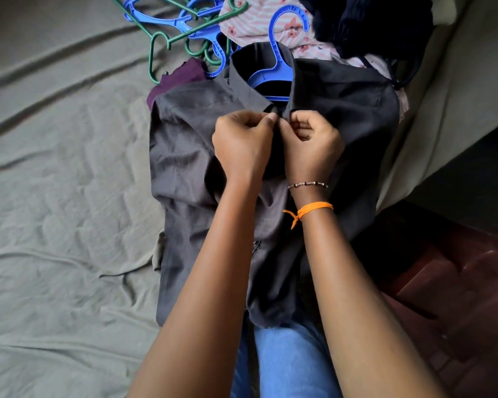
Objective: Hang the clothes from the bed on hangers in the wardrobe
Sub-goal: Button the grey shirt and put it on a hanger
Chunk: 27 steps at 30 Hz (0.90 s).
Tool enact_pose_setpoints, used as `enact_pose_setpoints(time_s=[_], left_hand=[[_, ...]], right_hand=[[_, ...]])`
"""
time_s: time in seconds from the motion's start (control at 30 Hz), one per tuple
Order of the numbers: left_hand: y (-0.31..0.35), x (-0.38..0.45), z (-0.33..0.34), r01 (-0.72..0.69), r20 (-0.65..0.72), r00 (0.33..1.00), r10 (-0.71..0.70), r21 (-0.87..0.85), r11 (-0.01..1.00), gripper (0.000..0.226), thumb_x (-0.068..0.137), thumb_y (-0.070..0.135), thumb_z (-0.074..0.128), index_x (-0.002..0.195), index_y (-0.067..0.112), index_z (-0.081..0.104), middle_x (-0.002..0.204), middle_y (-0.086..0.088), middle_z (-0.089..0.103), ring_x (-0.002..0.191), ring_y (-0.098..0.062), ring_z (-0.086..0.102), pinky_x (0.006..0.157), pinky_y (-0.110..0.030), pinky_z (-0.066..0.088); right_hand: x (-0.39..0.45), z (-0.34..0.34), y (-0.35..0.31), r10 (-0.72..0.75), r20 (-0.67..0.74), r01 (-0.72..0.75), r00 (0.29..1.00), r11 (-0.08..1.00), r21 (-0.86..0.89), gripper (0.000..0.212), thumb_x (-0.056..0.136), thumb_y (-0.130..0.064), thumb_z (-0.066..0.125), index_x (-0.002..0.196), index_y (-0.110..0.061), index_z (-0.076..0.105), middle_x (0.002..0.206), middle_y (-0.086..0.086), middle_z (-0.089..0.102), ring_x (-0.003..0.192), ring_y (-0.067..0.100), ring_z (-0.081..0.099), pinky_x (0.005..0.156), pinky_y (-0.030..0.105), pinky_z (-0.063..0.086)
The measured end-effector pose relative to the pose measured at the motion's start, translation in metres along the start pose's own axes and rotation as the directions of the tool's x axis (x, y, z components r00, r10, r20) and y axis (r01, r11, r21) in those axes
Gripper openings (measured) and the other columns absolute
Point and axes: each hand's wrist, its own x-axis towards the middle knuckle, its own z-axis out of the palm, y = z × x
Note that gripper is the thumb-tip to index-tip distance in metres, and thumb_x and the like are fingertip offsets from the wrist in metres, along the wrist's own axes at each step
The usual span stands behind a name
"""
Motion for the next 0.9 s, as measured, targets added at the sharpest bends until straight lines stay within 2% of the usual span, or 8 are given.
enact_pose_setpoints(time_s=[0.07, 0.27, 0.4, 0.5, 0.6, 0.73, 0.83, 0.9], left_hand=[[-0.005, 0.002, -0.002, 0.058, 0.058, 0.997, -0.052, -0.115, 0.992, 0.014, 0.078, 0.019, 0.072, 0.064, 0.022, 0.071, 0.062, 0.001, 0.070, 0.064, -0.011, 0.069, 0.069, -0.030, 0.056], [-0.005, 0.000, -0.007, 0.149, 0.199, 0.975, -0.096, -0.271, 0.951, 0.018, 0.086, 0.005, 0.065, 0.069, 0.011, 0.067, 0.059, 0.002, 0.065, 0.054, -0.001, 0.061, 0.054, -0.013, 0.046], [0.003, 0.002, -0.012, 0.238, 0.283, 0.947, -0.149, -0.313, 0.919, 0.018, 0.088, 0.005, 0.063, 0.070, 0.008, 0.062, 0.045, 0.010, 0.056, 0.039, 0.004, 0.049, 0.045, -0.009, 0.039], [0.005, 0.006, -0.015, 0.299, 0.398, 0.895, -0.201, -0.203, 0.932, 0.019, 0.086, 0.013, 0.066, 0.069, 0.016, 0.062, 0.043, 0.015, 0.054, 0.043, 0.005, 0.047, 0.052, -0.008, 0.040], [0.001, 0.008, -0.014, 0.355, 0.482, 0.840, -0.248, -0.144, 0.924, 0.020, 0.085, 0.021, 0.068, 0.067, 0.021, 0.062, 0.051, 0.017, 0.058, 0.052, 0.005, 0.047, 0.064, -0.012, 0.040], [-0.002, 0.010, -0.014, 0.280, 0.507, 0.842, -0.184, -0.118, 0.953, 0.016, 0.086, 0.018, 0.067, 0.071, 0.021, 0.064, 0.064, 0.009, 0.061, 0.057, 0.005, 0.052, 0.066, -0.011, 0.040], [-0.003, 0.012, -0.014, 0.179, 0.499, 0.863, -0.075, -0.162, 0.970, 0.014, 0.087, 0.005, 0.064, 0.073, 0.008, 0.065, 0.059, 0.004, 0.063, 0.049, 0.004, 0.056, 0.054, -0.009, 0.042], [-0.003, 0.013, -0.013, 0.157, 0.499, 0.865, -0.055, -0.165, 0.974, 0.016, 0.089, 0.005, 0.061, 0.074, 0.007, 0.066, 0.058, 0.004, 0.064, 0.053, 0.001, 0.058, 0.056, -0.010, 0.044]], right_hand=[[-0.001, -0.001, 0.003, 0.027, 0.036, -0.029, 0.999, 0.998, 0.060, 0.011, 0.076, -0.009, 0.070, 0.083, -0.001, 0.070, 0.073, 0.000, 0.067, 0.060, 0.009, 0.061, 0.063, 0.029, 0.054], [-0.001, -0.007, 0.004, 0.074, 0.165, -0.095, 0.984, 0.988, 0.125, 0.006, 0.077, -0.009, 0.070, 0.082, -0.005, 0.069, 0.071, 0.001, 0.067, 0.065, 0.020, 0.067, 0.066, 0.037, 0.057], [0.007, -0.018, -0.001, 0.134, 0.336, -0.241, 0.932, 0.922, 0.303, 0.016, 0.085, 0.002, 0.062, 0.075, -0.011, 0.065, 0.065, -0.001, 0.065, 0.060, 0.008, 0.066, 0.061, 0.024, 0.055], [0.016, -0.027, -0.002, 0.198, 0.439, -0.375, 0.876, 0.853, 0.364, 0.024, 0.090, 0.005, 0.054, 0.072, -0.008, 0.063, 0.058, -0.002, 0.065, 0.056, 0.008, 0.065, 0.057, 0.019, 0.053], [0.021, -0.031, -0.003, 0.211, 0.458, -0.381, 0.863, 0.869, 0.317, 0.025, 0.087, 0.006, 0.057, 0.067, -0.008, 0.061, 0.050, -0.004, 0.063, 0.050, 0.005, 0.061, 0.054, 0.016, 0.051], [0.021, -0.038, -0.001, 0.193, 0.477, -0.345, 0.858, 0.903, 0.256, 0.019, 0.081, 0.004, 0.066, 0.070, -0.010, 0.063, 0.053, -0.004, 0.064, 0.052, 0.004, 0.061, 0.055, 0.016, 0.051], [0.019, -0.039, 0.000, 0.183, 0.449, -0.298, 0.874, 0.933, 0.200, 0.018, 0.078, 0.003, 0.070, 0.069, -0.011, 0.064, 0.053, -0.004, 0.064, 0.051, 0.005, 0.062, 0.055, 0.016, 0.051], [0.020, -0.035, -0.001, 0.165, 0.408, -0.248, 0.898, 0.955, 0.160, 0.019, 0.076, 0.001, 0.072, 0.067, -0.013, 0.063, 0.055, -0.005, 0.064, 0.050, 0.004, 0.060, 0.054, 0.016, 0.051]])
